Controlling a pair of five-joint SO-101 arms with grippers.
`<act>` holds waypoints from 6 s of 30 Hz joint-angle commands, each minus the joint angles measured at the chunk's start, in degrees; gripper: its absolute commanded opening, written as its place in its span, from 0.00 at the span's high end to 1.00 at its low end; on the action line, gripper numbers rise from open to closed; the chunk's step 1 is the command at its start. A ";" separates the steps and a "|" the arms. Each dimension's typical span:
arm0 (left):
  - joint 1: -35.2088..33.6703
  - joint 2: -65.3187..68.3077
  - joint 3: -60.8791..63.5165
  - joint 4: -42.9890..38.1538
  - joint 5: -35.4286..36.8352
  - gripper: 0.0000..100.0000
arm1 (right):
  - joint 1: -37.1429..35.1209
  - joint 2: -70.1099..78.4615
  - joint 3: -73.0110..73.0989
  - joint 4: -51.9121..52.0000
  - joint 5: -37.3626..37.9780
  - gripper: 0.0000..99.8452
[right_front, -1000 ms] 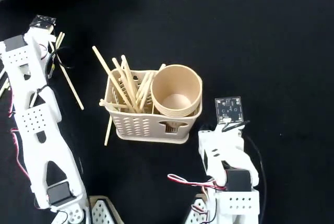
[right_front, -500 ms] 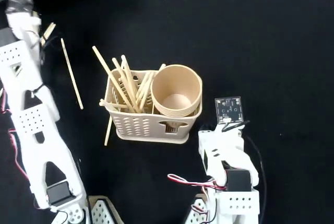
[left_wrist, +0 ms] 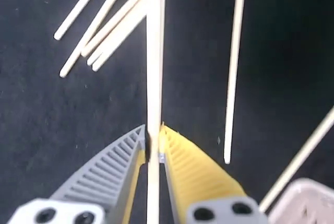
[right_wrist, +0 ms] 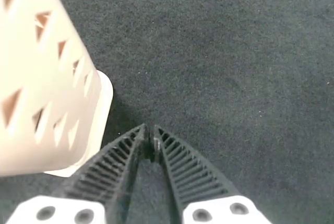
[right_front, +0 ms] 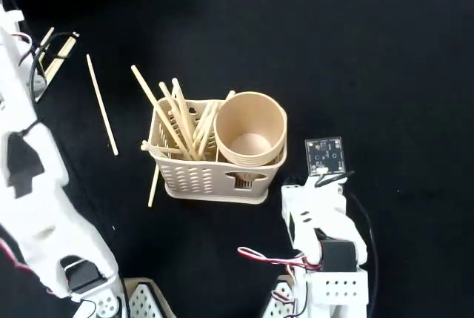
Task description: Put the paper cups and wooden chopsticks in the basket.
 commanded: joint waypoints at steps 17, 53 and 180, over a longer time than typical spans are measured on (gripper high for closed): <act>9.45 -71.38 60.44 -29.63 -2.46 0.97 | -0.53 -3.12 -0.31 0.35 0.00 0.99; 43.82 -115.43 109.76 -73.32 3.60 0.97 | -0.44 -3.12 -0.31 0.44 0.00 0.99; 36.88 -117.98 95.96 -69.19 5.98 0.97 | -0.62 -3.12 -0.31 0.44 0.00 0.99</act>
